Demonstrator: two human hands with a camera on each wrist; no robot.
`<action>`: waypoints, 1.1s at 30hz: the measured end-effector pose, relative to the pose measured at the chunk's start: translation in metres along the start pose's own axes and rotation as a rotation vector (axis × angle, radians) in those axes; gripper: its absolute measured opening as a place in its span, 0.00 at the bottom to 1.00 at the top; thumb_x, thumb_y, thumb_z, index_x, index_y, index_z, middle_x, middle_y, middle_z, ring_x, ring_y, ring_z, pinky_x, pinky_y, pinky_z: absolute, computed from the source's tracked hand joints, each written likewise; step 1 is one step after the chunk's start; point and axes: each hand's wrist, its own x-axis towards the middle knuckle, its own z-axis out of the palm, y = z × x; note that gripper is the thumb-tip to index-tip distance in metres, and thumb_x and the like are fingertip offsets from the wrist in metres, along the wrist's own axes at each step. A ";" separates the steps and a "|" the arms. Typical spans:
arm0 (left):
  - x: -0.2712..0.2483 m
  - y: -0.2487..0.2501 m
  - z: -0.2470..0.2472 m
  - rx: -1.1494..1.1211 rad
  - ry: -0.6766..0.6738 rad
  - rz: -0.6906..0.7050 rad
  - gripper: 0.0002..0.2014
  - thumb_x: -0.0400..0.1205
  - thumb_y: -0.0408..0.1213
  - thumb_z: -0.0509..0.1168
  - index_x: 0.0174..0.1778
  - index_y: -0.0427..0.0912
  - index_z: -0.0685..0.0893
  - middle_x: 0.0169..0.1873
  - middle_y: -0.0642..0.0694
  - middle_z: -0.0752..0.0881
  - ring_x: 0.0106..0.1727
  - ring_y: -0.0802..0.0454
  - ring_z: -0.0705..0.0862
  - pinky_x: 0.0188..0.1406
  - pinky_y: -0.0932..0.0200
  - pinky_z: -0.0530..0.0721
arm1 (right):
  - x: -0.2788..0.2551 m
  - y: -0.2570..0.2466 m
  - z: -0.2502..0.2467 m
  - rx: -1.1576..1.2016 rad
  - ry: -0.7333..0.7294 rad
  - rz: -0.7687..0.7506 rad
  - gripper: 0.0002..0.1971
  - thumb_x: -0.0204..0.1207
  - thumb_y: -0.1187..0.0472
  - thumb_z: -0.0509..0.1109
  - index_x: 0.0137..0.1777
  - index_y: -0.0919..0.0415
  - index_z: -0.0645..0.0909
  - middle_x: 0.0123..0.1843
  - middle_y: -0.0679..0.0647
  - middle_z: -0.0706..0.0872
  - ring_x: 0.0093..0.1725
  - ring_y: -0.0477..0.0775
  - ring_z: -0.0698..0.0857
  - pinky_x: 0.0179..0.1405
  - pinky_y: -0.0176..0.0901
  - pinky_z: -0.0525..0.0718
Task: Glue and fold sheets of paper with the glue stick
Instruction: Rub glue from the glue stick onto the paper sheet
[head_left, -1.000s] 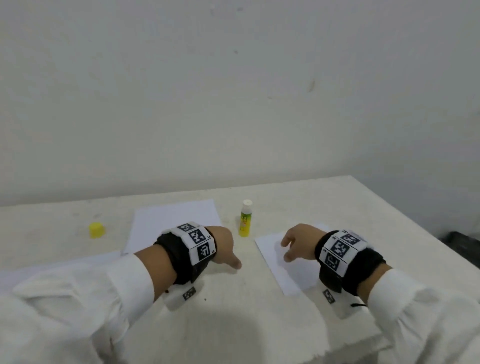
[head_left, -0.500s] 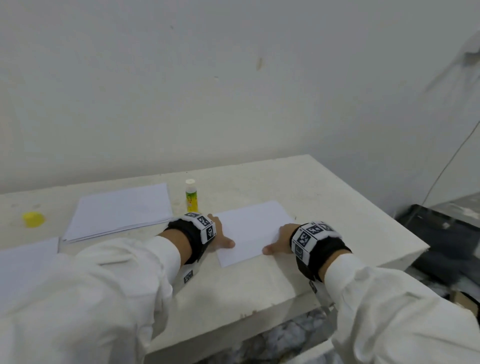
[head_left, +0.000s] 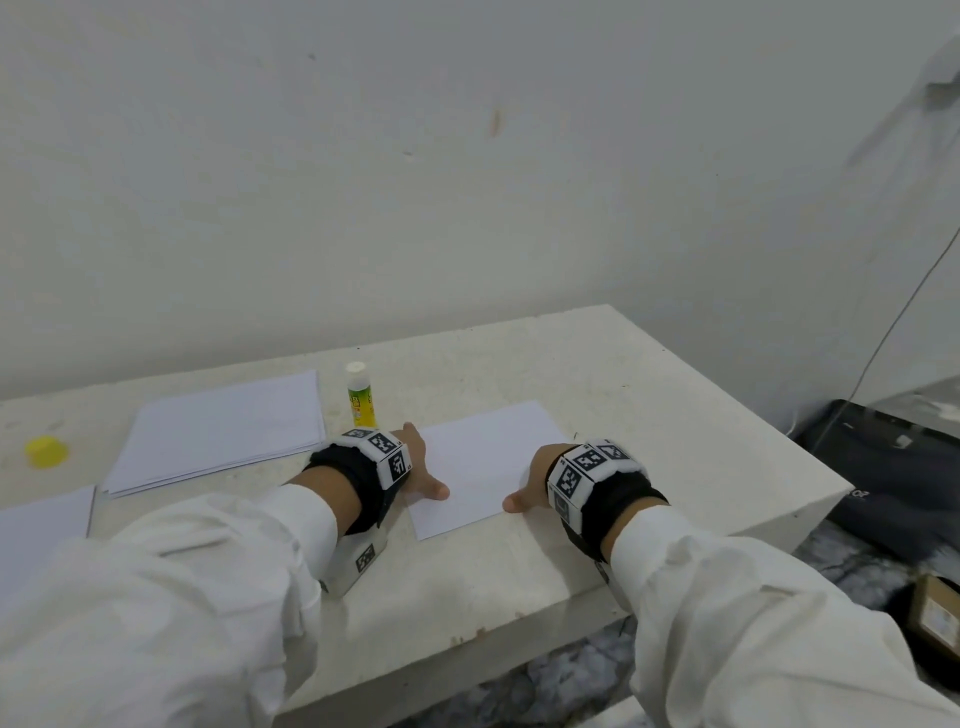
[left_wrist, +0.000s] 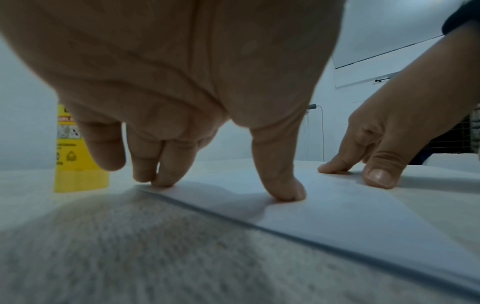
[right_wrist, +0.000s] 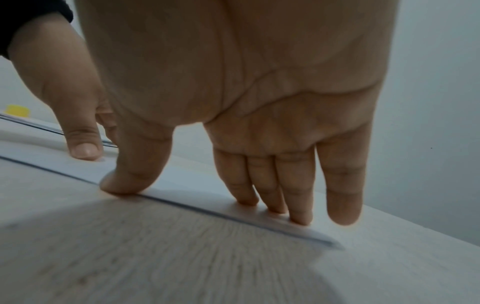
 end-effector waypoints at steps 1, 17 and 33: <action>-0.001 0.000 0.000 -0.001 -0.001 -0.002 0.53 0.73 0.65 0.68 0.80 0.32 0.52 0.72 0.38 0.73 0.70 0.40 0.75 0.67 0.49 0.75 | -0.001 0.000 0.000 -0.013 -0.003 -0.005 0.30 0.69 0.30 0.66 0.53 0.57 0.83 0.50 0.54 0.87 0.53 0.59 0.85 0.58 0.50 0.82; -0.016 0.004 -0.005 -0.161 0.048 0.130 0.42 0.74 0.54 0.73 0.78 0.40 0.61 0.72 0.43 0.75 0.70 0.43 0.75 0.67 0.51 0.74 | 0.000 -0.003 0.001 -0.176 0.012 -0.044 0.18 0.73 0.37 0.67 0.56 0.46 0.79 0.57 0.50 0.84 0.58 0.58 0.83 0.58 0.47 0.76; -0.038 -0.009 0.005 -1.369 -0.134 -0.092 0.09 0.80 0.16 0.62 0.53 0.30 0.80 0.41 0.34 0.84 0.40 0.37 0.85 0.53 0.43 0.85 | -0.060 -0.018 -0.030 0.291 0.126 -0.225 0.15 0.79 0.61 0.64 0.63 0.63 0.83 0.64 0.55 0.85 0.61 0.55 0.83 0.61 0.42 0.80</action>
